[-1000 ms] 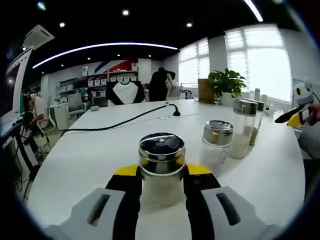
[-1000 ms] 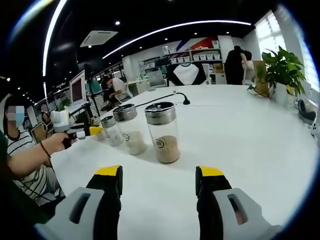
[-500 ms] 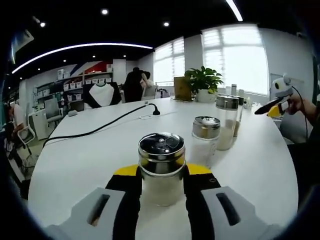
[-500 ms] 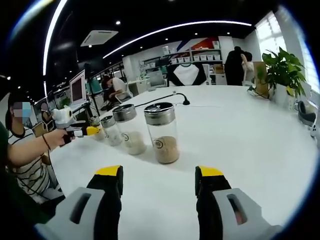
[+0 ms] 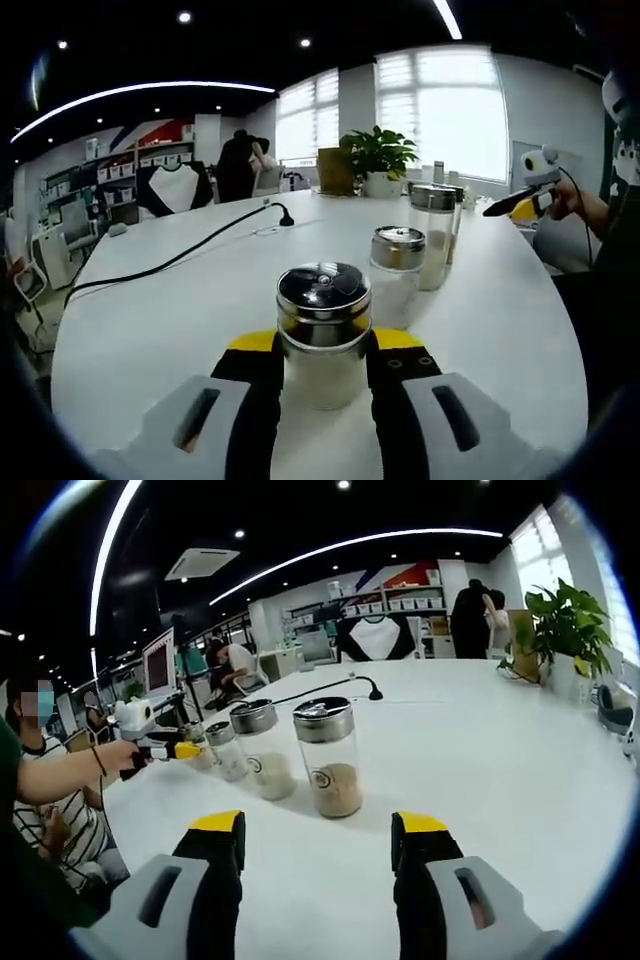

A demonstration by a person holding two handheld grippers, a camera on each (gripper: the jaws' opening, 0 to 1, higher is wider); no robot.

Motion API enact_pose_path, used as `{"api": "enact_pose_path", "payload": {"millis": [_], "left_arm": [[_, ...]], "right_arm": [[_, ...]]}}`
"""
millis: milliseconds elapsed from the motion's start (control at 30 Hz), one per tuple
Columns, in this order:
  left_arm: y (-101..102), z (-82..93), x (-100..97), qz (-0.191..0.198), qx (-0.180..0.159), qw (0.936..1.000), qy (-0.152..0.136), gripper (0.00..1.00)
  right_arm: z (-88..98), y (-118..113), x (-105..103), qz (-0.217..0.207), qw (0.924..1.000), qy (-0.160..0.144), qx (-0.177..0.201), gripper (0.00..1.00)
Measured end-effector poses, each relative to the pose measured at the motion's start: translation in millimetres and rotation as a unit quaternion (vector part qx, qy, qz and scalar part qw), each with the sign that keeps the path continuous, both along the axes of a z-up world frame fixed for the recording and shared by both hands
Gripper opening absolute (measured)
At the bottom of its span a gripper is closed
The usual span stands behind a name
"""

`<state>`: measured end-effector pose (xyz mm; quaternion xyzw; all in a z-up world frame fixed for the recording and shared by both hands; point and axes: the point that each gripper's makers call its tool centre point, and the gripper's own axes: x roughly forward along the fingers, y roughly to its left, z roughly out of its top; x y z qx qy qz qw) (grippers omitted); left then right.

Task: Rotate the seasoning bottle until the label or dispensing opening points toward the visible target arrow and the bottle remains upright within the marked orientation range

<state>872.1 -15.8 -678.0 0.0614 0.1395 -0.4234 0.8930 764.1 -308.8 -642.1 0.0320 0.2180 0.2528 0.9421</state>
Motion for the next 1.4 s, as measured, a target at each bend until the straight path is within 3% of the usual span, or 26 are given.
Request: {"api": "enact_pose_path", "payload": {"millis": [533,667,767,833,900,933,1033,1233,1300,1333,1400], "left_arm": [[-2,0.6,-2.0,0.007,-0.013,0.9998,-0.011,0.35],[1,4.3,0.1,0.025,-0.017,0.9993,-0.020,0.52],[5,6.1,-3.9,0.035,-0.020,0.9990,-0.018,0.50],[10,8.6,-5.2,0.058,-0.019,0.9978,-0.024,0.54],[17,9.6,-3.1,0.092,-0.033,0.9951,-0.012,0.62],[20,13.6,-2.2,0.101,-0.048,0.9936,-0.010,0.63],[26,21.4,-3.1,0.119,-0.045,0.9916,-0.023,0.62],[25,26.7,-12.9,0.163,-0.020,0.9859,-0.034,0.62],[33,18.3,-14.9,0.206,0.008,0.9783,-0.023,0.60],[31,16.5,-17.0,0.203,0.028,0.9783,-0.032,0.60],[25,19.2,-21.2,0.209,0.026,0.9762,-0.051,0.60]], "right_arm": [[-0.7,0,-3,0.008,0.9999,0.002,-0.012,0.61],[-2.0,-2,-3,0.012,0.9997,0.003,-0.019,0.62],[-2.3,-1,-2,0.012,0.9998,0.004,-0.018,0.62],[-2.0,-1,-2,0.013,0.9998,0.004,-0.017,0.62],[-1.9,-1,-2,0.014,0.9998,0.004,-0.017,0.62],[-2.2,-1,-1,0.014,0.9997,0.004,-0.018,0.62],[-3.6,-1,-1,0.015,0.9997,0.006,-0.020,0.62],[-3.3,1,0,0.016,0.9997,0.007,-0.017,0.63],[-3.4,2,0,0.018,0.9997,0.008,-0.015,0.63],[-3.5,2,0,0.018,0.9997,0.008,-0.014,0.63],[-3.9,1,0,0.019,0.9996,0.010,-0.016,0.63]]}}
